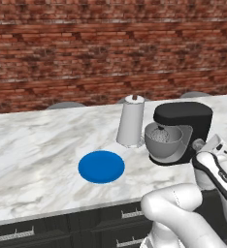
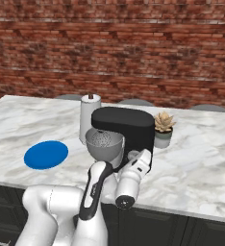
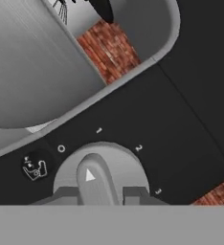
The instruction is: Add butter and sugar cubes to the stand mixer bowl and then turn on the stand mixer to begin making frosting.
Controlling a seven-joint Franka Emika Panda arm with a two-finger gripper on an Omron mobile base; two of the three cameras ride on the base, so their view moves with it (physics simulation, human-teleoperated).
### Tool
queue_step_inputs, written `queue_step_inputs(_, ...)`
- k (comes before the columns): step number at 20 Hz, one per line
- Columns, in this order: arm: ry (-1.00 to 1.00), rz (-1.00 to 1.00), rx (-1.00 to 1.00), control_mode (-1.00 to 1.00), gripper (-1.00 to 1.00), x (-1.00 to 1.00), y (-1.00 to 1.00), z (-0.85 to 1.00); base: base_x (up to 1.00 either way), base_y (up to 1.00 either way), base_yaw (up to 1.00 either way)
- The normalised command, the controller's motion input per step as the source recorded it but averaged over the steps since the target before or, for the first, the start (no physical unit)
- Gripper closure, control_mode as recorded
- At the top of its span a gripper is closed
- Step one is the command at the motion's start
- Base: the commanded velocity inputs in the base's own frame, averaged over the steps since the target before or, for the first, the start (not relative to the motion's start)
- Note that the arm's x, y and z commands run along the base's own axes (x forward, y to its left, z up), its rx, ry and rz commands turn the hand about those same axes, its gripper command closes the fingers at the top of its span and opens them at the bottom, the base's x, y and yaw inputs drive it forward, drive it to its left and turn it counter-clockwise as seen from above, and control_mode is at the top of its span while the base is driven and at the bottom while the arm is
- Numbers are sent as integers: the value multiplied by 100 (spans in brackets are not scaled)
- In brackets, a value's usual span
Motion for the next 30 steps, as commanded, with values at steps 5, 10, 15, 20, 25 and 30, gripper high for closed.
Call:
queue_step_inputs(5, 2, 0, 20, -100, 100, 0, 0, 2, 0, 0, 0)
queue_step_inputs(10, 3, 0, 19, -100, 100, 1, 1, 7, 0, 0, 0)
queue_step_inputs(15, 0, 2, 18, -100, 100, -7, 1, -1, 0, 0, 0)
queue_step_inputs(20, 0, 0, 25, -100, 100, 0, 0, 4, 0, 0, 0)
queue_step_inputs(25, 0, 0, 24, -100, 100, 0, 0, 12, 0, 0, 0)
queue_step_inputs(30, 1, 0, 23, -100, 100, 0, 6, 18, 0, 0, 0)
